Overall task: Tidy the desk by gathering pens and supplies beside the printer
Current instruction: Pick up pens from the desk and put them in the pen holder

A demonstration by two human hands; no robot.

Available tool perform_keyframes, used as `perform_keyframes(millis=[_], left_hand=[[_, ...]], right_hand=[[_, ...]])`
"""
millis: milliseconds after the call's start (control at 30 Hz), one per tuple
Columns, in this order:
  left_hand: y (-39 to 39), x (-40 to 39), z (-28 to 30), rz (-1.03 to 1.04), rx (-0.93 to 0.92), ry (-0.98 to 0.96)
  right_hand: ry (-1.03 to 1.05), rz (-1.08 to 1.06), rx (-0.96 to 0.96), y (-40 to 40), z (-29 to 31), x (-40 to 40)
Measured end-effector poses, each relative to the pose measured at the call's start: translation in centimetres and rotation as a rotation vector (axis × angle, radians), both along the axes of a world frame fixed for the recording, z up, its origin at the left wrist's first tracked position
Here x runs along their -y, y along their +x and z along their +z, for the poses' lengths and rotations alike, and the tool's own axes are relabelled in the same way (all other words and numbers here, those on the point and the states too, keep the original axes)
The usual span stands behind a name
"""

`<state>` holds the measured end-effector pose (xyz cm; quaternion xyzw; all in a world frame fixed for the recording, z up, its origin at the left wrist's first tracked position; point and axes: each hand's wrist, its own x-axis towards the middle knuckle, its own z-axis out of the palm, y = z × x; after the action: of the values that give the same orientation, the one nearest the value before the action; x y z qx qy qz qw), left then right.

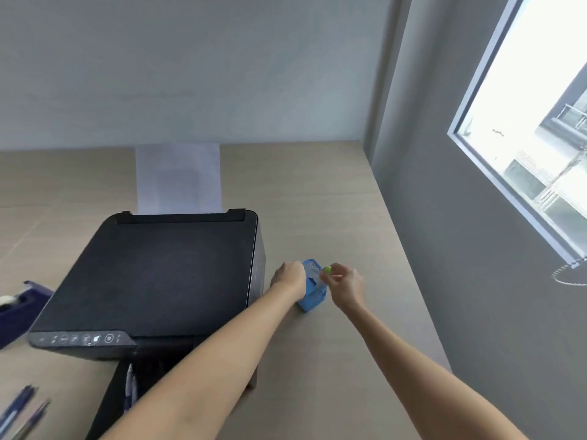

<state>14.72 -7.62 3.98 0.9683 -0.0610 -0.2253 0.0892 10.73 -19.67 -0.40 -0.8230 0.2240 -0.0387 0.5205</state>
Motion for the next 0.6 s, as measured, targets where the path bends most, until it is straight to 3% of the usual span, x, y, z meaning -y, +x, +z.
perform_keyframes(millis=[233, 333, 433, 500, 600], left_hand=[[-1.6, -2.2, 2.5, -0.044, 0.062, -0.070], [-4.3, -5.7, 5.3, -0.123, 0.167, -0.300], [-7.5, -12.3, 8.9, -0.087, 0.219, -0.595], [-9.1, -17.9, 10.5, -0.008, 0.130, -0.723], [-10.7, -27.4, 10.0, 0.120, 0.032, -0.677]], right_hand=[[-0.063, 0.066, -0.054, -1.0, -1.8, 0.1], [-0.108, 0.014, -0.014, -1.7, 0.0, 0.0], [-0.180, -0.043, 0.089, -2.6, 3.2, -1.4], [-0.200, -0.038, 0.196, -3.5, 5.4, -3.4], [-0.224, 0.022, 0.344, -6.2, 7.5, -8.5]])
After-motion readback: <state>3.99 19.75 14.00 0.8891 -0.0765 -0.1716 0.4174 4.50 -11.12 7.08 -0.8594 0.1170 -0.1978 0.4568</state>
